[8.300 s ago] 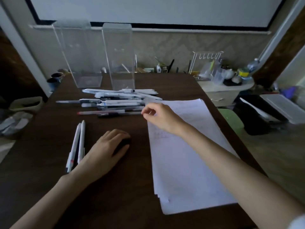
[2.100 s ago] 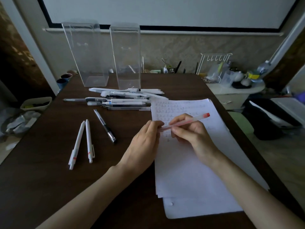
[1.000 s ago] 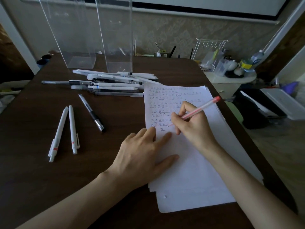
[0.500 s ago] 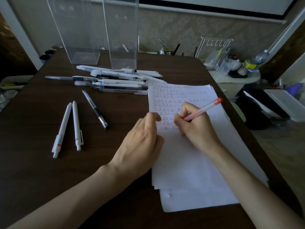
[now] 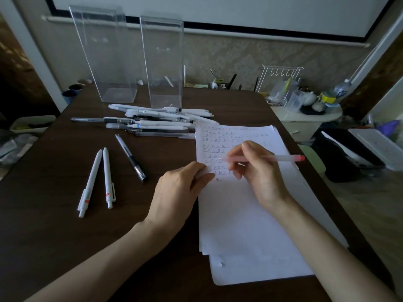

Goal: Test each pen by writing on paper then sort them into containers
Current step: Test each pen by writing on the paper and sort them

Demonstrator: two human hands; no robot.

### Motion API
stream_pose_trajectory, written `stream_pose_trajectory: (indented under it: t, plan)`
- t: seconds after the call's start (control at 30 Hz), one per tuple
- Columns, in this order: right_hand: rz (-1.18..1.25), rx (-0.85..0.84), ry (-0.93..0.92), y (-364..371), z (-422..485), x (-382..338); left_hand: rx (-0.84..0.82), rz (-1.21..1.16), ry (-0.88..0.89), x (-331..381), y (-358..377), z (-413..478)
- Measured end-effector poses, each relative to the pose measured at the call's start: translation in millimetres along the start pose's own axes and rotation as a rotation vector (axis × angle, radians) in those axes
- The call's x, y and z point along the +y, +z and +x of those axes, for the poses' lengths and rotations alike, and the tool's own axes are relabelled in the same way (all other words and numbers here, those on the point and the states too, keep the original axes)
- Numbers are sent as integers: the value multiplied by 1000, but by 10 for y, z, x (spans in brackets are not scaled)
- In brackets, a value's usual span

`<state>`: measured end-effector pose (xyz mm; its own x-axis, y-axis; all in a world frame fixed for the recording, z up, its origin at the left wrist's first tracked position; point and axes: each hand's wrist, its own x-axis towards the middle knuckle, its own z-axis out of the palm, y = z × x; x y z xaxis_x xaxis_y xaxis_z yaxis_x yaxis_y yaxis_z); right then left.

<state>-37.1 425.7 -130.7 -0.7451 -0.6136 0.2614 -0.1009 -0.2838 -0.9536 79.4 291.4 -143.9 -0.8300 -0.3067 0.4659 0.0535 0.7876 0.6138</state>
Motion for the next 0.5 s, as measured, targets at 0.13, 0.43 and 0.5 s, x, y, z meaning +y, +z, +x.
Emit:
stream_pose_trajectory:
  t: [0.13, 0.43, 0.5]
  plan:
    - [-48, -10, 18, -11, -7, -30, -6, -23, 34, 25, -13, 9]
    - [-191, -8, 67, 102, -56, -140, -193, -83, 208, 70, -19, -11]
    - [-179, 68, 55, 161, -97, -189, -206, -111, 213, 158, -38, -32]
